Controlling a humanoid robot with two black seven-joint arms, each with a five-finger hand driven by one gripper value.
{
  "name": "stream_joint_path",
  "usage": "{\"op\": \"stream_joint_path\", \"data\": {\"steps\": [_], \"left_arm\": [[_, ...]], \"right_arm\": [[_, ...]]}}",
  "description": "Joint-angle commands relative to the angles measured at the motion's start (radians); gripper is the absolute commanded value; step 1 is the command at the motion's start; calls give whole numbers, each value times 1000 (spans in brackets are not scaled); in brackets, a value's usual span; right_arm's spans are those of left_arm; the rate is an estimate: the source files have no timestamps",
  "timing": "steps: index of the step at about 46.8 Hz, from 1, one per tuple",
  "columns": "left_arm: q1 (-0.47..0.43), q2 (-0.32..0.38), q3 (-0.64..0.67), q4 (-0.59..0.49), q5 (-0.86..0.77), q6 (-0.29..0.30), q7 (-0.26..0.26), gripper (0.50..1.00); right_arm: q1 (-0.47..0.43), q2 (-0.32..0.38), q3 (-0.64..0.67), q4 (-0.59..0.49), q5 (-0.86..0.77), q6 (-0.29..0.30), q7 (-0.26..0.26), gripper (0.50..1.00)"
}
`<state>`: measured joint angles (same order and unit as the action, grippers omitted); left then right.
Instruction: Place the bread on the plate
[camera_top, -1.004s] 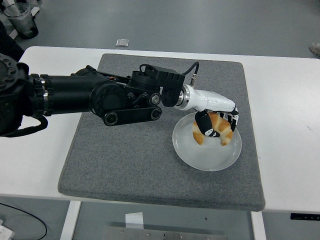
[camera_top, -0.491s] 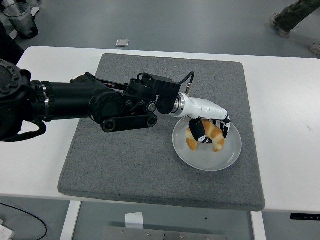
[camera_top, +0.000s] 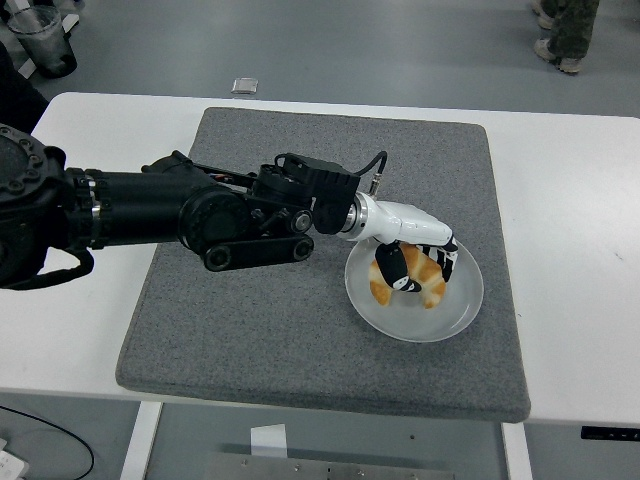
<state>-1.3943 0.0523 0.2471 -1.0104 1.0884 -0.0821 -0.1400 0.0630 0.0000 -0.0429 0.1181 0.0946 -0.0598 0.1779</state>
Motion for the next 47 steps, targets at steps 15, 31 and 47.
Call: {"op": "stream_joint_path", "data": {"steps": [15, 31, 47], "left_arm": [[6, 0, 0, 4, 10, 10, 0, 520], [14, 0, -3, 1, 12, 12, -1, 960], [9, 6, -48, -8, -8, 33, -1, 990]], "right_arm": [[0, 0, 0, 0, -1, 0, 0, 932], [0, 0, 0, 0, 0, 0, 0, 932], [0, 0, 0, 0, 0, 0, 0, 932]]}}
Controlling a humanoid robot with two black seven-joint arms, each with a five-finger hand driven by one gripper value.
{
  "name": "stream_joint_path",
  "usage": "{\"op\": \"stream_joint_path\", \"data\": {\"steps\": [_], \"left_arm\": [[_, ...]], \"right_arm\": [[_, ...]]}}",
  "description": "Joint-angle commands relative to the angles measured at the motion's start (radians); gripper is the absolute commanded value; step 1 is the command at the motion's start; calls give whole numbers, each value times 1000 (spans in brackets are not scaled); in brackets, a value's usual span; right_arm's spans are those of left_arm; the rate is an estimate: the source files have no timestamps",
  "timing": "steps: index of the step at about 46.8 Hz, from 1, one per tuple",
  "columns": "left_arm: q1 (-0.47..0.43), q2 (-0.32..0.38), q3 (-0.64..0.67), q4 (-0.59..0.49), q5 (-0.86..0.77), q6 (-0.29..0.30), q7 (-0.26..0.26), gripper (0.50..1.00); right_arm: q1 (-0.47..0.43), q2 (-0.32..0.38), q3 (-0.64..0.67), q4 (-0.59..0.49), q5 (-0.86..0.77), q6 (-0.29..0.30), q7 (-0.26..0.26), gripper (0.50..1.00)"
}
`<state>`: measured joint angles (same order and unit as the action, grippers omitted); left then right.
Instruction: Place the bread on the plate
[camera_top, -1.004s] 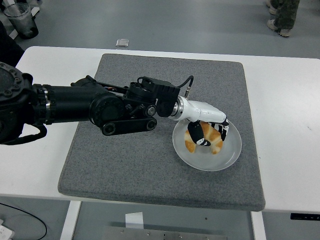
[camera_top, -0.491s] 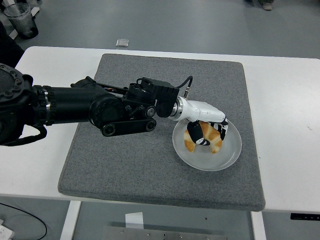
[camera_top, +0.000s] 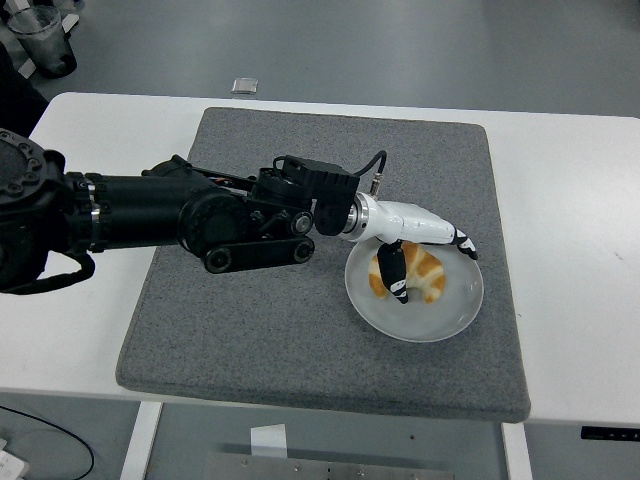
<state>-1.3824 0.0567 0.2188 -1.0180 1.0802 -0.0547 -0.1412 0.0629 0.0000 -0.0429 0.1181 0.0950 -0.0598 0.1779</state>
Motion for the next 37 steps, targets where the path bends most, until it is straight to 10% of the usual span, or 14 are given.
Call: {"op": "stream_joint_path", "data": {"steps": [1, 37], "left_arm": [[-3, 3, -32, -1, 0, 6, 0, 992], [3, 196, -407, 19, -767, 56, 15, 1000]], "right_arm": [[0, 0, 0, 0, 0, 0, 0, 932], [2, 0, 0, 0, 0, 0, 0, 932]]}}
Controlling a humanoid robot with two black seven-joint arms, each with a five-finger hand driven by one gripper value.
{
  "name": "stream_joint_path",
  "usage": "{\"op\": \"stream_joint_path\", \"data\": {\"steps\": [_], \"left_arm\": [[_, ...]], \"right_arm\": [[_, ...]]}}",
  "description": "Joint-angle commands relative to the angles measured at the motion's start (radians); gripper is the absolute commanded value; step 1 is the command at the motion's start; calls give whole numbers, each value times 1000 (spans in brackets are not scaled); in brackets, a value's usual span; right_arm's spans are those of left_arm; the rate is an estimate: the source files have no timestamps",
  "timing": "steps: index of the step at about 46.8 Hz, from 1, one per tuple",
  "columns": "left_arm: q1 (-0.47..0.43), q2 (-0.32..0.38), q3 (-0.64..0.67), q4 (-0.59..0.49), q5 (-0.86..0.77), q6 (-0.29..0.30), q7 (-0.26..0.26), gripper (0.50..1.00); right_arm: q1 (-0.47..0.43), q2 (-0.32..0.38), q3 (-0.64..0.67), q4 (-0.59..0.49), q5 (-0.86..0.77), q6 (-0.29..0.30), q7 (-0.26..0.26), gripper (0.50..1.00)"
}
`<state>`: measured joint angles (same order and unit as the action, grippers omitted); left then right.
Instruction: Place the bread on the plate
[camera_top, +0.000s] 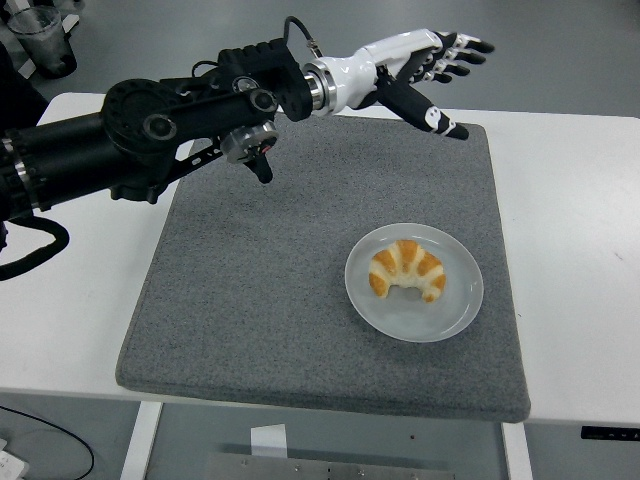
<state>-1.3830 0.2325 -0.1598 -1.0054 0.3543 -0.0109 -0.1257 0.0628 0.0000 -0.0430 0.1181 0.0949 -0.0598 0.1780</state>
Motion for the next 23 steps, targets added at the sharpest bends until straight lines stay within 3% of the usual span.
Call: {"op": "stream_joint_path", "data": {"steps": [1, 23], "left_arm": [[6, 25, -38, 14, -54, 17, 0, 1000], [120, 45, -285, 215, -299, 23, -2, 1000]], "right_arm": [[0, 0, 0, 0, -1, 0, 0, 932], [0, 0, 0, 0, 0, 0, 0, 932]]}}
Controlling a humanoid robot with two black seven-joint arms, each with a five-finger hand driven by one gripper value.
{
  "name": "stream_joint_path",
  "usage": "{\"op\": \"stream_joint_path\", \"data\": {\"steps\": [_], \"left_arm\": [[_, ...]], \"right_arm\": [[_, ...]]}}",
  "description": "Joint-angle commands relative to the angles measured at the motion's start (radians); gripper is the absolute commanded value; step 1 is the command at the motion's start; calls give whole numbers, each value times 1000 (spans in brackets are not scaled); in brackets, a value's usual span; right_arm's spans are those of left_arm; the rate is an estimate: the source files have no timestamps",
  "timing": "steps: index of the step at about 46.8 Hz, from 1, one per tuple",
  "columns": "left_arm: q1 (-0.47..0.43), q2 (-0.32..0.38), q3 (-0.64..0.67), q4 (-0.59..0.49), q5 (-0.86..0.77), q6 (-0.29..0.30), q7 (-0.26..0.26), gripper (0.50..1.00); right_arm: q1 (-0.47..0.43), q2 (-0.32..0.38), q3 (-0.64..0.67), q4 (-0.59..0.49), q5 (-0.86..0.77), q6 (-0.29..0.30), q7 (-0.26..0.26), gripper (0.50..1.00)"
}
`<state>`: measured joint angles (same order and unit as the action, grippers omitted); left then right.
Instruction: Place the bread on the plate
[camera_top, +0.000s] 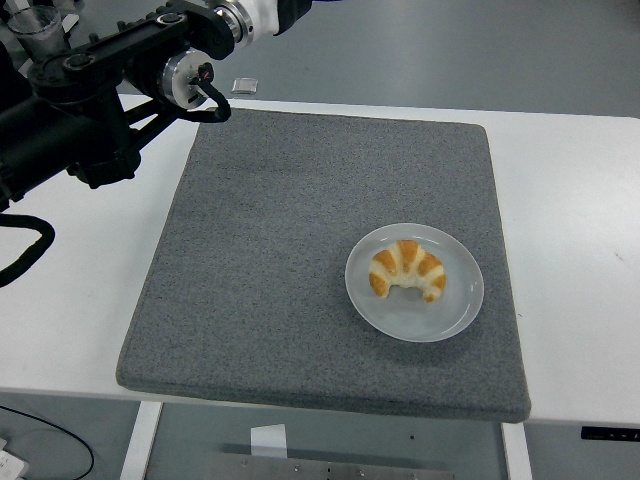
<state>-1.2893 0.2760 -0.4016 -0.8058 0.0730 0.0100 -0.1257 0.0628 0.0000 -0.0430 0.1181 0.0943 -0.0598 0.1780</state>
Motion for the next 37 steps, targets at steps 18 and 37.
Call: {"op": "stream_joint_path", "data": {"steps": [18, 37], "left_arm": [[157, 15, -298, 82, -85, 56, -2, 1000], [301, 14, -355, 102, -183, 68, -17, 1000]], "right_arm": [[0, 0, 0, 0, -1, 0, 0, 932], [0, 0, 0, 0, 1, 0, 0, 932]]}}
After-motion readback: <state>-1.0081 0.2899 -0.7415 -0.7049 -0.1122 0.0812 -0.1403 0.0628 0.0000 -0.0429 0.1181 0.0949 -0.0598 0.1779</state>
